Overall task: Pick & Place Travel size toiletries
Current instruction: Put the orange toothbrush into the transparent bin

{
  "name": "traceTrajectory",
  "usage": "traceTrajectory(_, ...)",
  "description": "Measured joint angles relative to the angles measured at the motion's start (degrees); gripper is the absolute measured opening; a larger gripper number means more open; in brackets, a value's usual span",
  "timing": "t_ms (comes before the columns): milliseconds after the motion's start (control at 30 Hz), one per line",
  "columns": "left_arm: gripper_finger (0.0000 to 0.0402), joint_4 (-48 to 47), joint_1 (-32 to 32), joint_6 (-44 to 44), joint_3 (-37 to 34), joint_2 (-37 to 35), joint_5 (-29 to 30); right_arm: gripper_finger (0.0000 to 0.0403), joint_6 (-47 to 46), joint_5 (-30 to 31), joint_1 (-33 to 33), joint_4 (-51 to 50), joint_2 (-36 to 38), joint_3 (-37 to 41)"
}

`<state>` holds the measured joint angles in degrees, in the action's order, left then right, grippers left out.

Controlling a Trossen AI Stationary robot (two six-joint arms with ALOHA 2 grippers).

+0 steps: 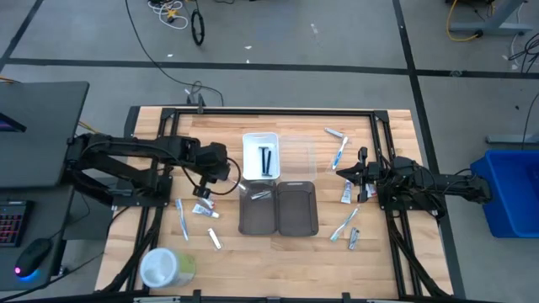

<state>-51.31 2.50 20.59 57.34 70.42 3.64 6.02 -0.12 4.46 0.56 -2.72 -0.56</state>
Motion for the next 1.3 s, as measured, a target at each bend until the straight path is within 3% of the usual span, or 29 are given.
traceTrajectory(367,0.0028,12.3,0.0,-6.0,0.0,0.1,0.0,0.0014,0.0,0.0,0.0,0.0,0.0,0.0)
traceTrajectory(567,0.0029,13.7,0.0,-6.8,0.3,0.3,1.2,0.0013,0.0,0.0,0.0,0.0,0.0,0.0)
traceTrajectory(1000,0.0031,13.0,2.2,-9.5,15.7,9.1,3.0,0.0013,0.0,0.0,0.0,0.0,0.0,0.0)
traceTrajectory(1300,0.0031,11.8,2.5,-8.0,21.4,13.2,2.9,0.0013,0.0,0.0,0.0,0.0,0.0,0.0)
